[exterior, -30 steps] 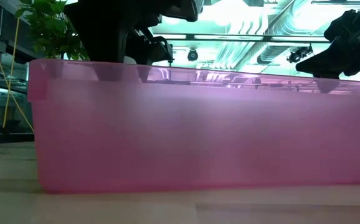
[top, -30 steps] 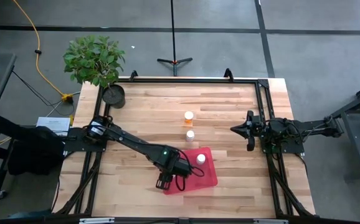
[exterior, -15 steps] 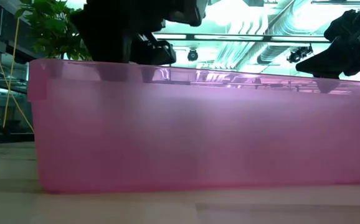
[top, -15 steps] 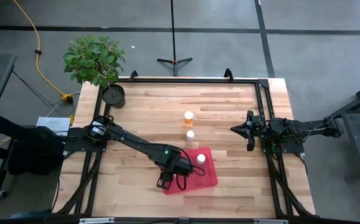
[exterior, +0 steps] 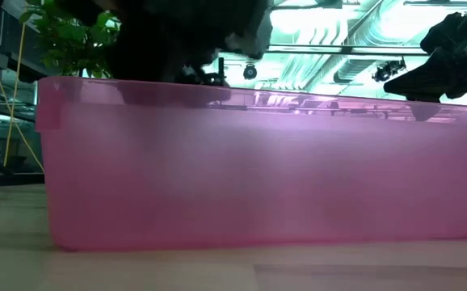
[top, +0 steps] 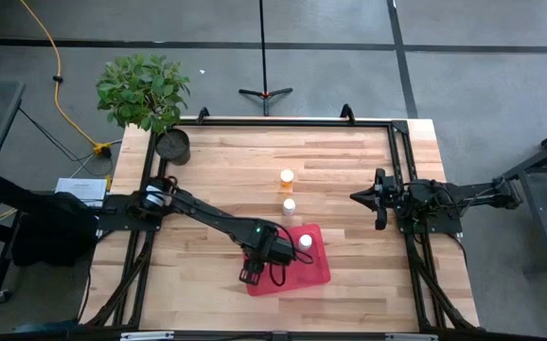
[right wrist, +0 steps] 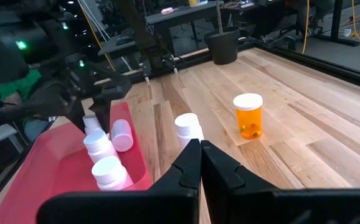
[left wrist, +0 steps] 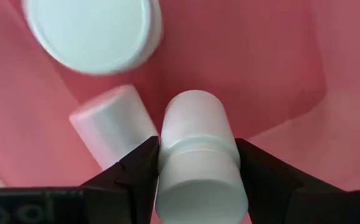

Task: Pick and place pill bottles into a basket
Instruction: Put the white pill bottle into the bin

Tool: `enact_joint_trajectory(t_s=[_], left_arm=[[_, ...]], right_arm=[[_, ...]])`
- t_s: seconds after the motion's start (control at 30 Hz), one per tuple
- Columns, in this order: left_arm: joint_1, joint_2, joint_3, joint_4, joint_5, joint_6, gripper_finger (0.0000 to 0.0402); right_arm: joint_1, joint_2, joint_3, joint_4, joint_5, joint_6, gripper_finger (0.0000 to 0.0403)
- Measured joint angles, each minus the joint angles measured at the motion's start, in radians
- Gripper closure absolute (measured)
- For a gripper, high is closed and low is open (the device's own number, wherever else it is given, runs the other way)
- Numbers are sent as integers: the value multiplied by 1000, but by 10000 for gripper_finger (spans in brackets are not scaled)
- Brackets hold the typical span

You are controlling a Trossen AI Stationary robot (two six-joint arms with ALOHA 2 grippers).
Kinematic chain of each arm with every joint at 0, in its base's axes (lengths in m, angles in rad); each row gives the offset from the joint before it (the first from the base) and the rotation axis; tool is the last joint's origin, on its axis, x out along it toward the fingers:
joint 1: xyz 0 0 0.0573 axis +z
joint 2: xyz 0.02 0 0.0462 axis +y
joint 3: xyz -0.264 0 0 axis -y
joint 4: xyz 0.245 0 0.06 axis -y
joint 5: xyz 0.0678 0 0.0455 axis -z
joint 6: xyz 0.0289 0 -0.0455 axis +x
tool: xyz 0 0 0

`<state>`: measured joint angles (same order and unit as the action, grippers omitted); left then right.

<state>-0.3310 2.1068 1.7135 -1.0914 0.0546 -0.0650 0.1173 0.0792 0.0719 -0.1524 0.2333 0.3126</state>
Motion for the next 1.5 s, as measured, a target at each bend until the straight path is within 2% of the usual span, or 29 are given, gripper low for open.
enact_joint_trajectory(t_s=[0.2, 0.53, 0.73, 1.1, 1.3, 1.5], left_arm=[[-1, 0, 0, 0, 15, 4, 167], [-1, 0, 0, -6, 14, 5, 87], [0, 0, 51, -125, 3, 5, 62], [-1, 0, 247, -289, -92, 8, 77], [4, -2, 326, -203, -96, 4, 93], [32, -2, 349, -167, -128, -40, 111]], right_arm=[[0, 0, 0, 0, 0, 0, 403], [0, 0, 0, 0, 0, -3, 403], [0, 0, 0, 0, 3, -7, 403], [0, 0, 0, 0, 3, -7, 403], [0, 0, 0, 0, 3, -7, 403], [0, 0, 0, 0, 3, -2, 403]])
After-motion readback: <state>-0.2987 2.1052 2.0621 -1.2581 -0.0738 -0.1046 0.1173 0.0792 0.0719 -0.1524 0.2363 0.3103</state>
